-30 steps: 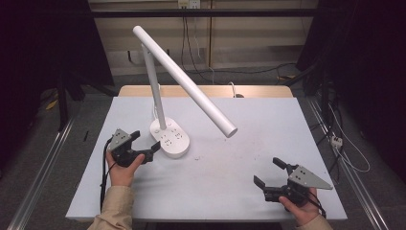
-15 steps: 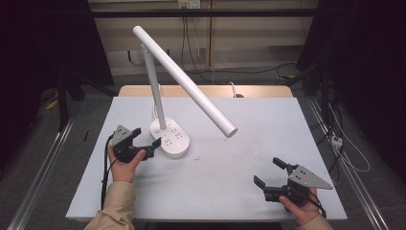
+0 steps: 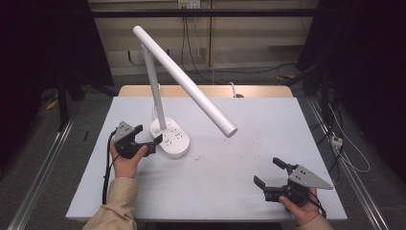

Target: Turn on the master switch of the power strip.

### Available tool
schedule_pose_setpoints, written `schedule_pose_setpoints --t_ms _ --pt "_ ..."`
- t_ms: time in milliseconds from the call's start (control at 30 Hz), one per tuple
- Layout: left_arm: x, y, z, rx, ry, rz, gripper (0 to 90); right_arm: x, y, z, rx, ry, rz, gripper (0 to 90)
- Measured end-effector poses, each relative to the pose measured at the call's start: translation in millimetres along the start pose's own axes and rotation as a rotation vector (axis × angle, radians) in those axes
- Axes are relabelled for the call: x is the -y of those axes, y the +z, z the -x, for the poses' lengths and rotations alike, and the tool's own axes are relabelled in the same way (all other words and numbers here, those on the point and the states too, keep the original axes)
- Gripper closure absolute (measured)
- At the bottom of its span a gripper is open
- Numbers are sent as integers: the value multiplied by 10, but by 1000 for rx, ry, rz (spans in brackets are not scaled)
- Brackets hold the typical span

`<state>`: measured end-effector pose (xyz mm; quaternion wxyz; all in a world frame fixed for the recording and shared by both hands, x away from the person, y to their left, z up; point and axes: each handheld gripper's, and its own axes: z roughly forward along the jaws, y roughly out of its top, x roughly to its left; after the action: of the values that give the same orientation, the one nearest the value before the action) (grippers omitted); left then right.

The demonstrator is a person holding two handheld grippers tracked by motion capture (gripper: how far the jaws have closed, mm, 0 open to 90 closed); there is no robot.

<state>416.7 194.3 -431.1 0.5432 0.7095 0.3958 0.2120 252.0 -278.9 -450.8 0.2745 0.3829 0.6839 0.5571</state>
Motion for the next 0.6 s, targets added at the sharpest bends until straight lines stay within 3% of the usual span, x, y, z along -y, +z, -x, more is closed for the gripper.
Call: schedule_pose_setpoints --t_ms 600 --pt "-24 50 -44 -29 23 -2 182 -5 -7 6 -2 -4 5 52"
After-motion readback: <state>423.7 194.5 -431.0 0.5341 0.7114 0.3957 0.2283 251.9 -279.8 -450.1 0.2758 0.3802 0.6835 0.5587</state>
